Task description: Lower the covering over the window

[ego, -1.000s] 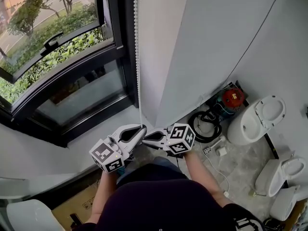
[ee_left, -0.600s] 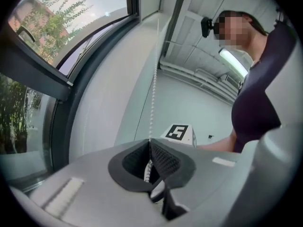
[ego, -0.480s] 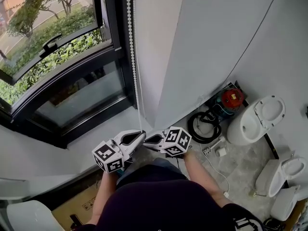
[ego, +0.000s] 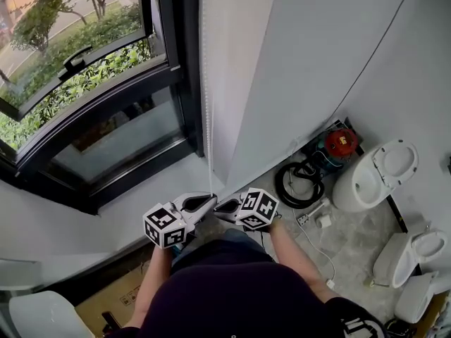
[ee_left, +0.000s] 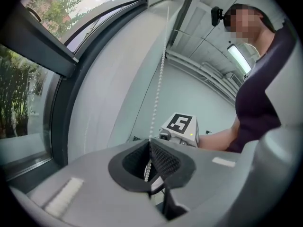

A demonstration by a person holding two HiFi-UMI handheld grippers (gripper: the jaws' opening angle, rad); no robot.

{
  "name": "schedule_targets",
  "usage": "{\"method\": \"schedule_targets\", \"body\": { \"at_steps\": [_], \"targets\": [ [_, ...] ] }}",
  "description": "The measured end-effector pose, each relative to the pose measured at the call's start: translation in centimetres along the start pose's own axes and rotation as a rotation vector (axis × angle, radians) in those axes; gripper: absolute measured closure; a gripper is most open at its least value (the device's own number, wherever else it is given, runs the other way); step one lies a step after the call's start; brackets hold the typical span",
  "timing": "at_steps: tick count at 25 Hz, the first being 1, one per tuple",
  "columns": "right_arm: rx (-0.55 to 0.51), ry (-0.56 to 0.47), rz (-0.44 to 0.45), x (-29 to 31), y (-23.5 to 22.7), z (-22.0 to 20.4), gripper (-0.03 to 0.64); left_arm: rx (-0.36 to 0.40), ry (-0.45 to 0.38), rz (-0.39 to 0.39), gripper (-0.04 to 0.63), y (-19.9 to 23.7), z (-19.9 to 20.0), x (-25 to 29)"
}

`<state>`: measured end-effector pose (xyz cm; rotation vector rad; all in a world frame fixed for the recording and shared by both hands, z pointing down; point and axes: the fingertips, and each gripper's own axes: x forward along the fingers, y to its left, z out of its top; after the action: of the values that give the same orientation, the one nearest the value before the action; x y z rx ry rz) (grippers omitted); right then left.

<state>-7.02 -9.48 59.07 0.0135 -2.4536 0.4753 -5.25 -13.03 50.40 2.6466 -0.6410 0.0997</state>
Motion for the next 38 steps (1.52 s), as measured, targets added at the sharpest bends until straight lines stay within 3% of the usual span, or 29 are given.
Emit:
{"method": "schedule_targets", "body": {
  "at_steps": [3, 7, 11, 15, 17, 19, 23, 28, 34, 38],
  "targets": [
    [-0.001, 0.034, 0.005, 0.4, 0.2, -0.7, 0.601, 0.001, 0.039, -0.003, 0.580, 0.3, -0.9, 0.0],
    [0.002, 0.047, 0.001, 0.4, 0.1, -0.9, 0.601, -0.016, 0.031, -0.005, 0.580, 0.4, -1.0, 0.1],
    [-0.040, 0.118, -0.016, 0.1, -0.1, -1.6, 0.601, 0.008, 0.119, 0.017, 0.580, 1.0, -2.9, 0.3],
    [-0.061, 0.139, -0.005, -1.4, 0.1, -1.4, 0.578, -0.031, 0.112, 0.015, 0.580, 1.2, -3.5, 0.3],
    [-0.064, 0.108, 0.004, -2.6, 0.2, -0.4, 0.509, -0.025, 0.116, 0.021, 0.580, 1.5, -3.4, 0.3],
    [-0.072, 0.056, 0.009, -4.0, 0.3, 1.1, 0.490, -0.027, 0.118, 0.025, 0.580, 1.7, -3.4, 0.3],
    [-0.136, -0.088, -0.015, -6.8, 1.0, 5.6, 0.486, -0.036, 0.109, 0.020, 0.580, 1.7, -3.4, 0.3],
    [-0.243, -0.222, -0.108, -8.8, 1.8, 11.3, 0.486, -0.037, 0.105, 0.016, 0.580, 1.7, -3.4, 0.5],
    [-0.229, -0.332, -0.178, -9.8, 1.2, 14.4, 0.486, -0.040, 0.097, 0.018, 0.580, 1.8, -3.4, 0.5],
    [-0.203, -0.394, -0.173, -9.8, 1.4, 15.6, 0.492, -0.043, 0.093, 0.014, 0.580, 1.7, -3.4, 0.4]
  ]
}}
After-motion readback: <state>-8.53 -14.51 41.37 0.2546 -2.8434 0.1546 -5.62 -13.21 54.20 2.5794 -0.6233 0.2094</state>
